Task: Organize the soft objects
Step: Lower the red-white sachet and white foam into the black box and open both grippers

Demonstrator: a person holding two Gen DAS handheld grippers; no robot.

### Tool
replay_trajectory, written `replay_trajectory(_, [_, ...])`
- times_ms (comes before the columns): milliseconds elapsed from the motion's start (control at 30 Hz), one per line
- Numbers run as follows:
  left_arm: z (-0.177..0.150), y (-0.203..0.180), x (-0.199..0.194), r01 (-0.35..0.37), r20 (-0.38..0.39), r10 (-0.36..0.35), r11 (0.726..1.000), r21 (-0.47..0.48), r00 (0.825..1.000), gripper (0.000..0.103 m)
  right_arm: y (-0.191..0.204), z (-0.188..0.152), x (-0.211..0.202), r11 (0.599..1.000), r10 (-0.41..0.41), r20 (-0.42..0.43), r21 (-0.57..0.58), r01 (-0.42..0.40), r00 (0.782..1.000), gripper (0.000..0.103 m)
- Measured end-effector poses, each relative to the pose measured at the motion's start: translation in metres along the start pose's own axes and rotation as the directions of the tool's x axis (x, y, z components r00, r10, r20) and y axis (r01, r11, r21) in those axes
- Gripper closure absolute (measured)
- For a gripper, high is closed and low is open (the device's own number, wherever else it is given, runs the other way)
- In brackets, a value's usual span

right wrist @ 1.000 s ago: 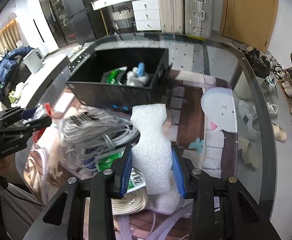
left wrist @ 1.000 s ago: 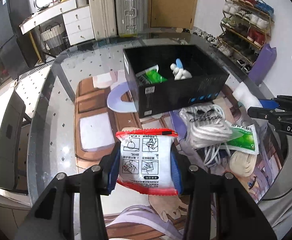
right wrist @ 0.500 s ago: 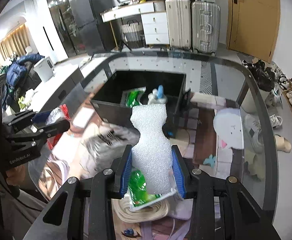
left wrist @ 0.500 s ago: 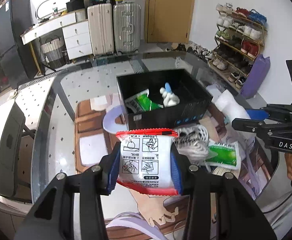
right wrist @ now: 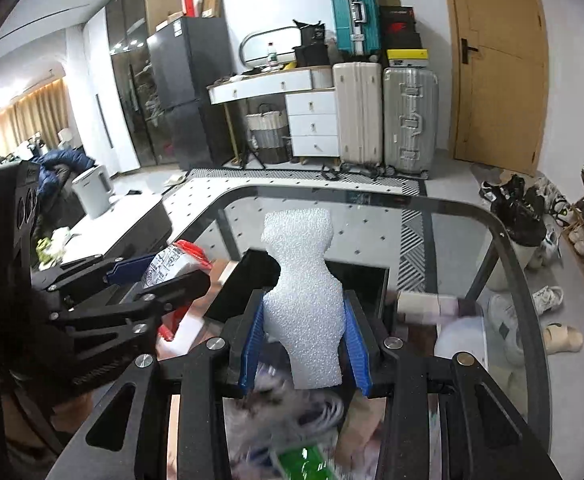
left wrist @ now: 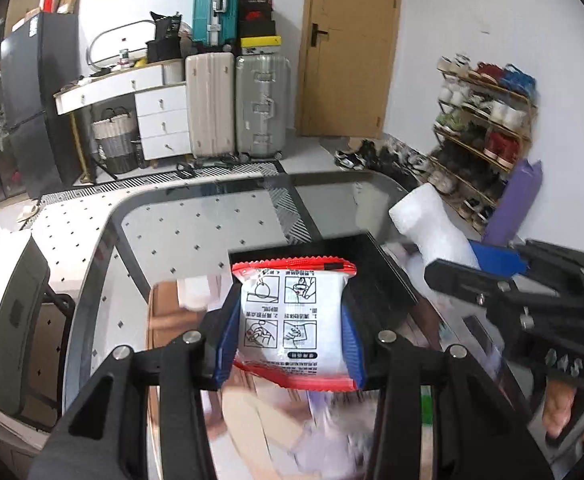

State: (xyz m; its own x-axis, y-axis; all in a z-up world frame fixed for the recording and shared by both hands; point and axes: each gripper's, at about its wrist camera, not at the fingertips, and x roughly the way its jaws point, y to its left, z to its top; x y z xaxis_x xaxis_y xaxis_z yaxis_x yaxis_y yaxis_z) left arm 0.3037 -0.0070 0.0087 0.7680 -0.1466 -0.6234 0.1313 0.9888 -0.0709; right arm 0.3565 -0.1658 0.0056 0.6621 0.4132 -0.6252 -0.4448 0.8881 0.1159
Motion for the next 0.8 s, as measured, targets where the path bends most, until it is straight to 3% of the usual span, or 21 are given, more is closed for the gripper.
replay_trajectory(133, [0.005,0.006,0.028,-0.008,-0.007,0.008,0.999,-0.044,1.0,0.06,-0.008,0.005,0.032,0.999,-0.009,-0.02,0.038,0.01,1.0,0.065])
replay_trajectory(400, [-0.008,0.013,0.088,-0.008,-0.094,-0.001,0.996,-0.087,0.996,0.06,-0.024,-0.004,0.093,0.998,-0.016,-0.097,0.064,0.022,0.995,0.065])
replay_trajectory(533, [-0.01,0.009,0.102,0.005,-0.125,-0.017,0.995,-0.095,0.992,0.061,-0.032,-0.014,0.115,0.996,-0.001,-0.148,0.092,0.015,0.989,0.065])
replay_trajectory(600, [-0.012,0.002,0.106,-0.031,-0.134,0.021,0.997,-0.07,0.991,0.061,-0.039,-0.018,0.122,0.993,0.017,-0.173,0.118,0.004,0.985,0.066])
replay_trajectory(800, [-0.017,-0.007,0.102,-0.021,-0.173,0.015,0.999,-0.036,0.985,0.061,-0.034,-0.025,0.117,0.997,0.015,-0.2,0.083,0.002,0.98,0.066])
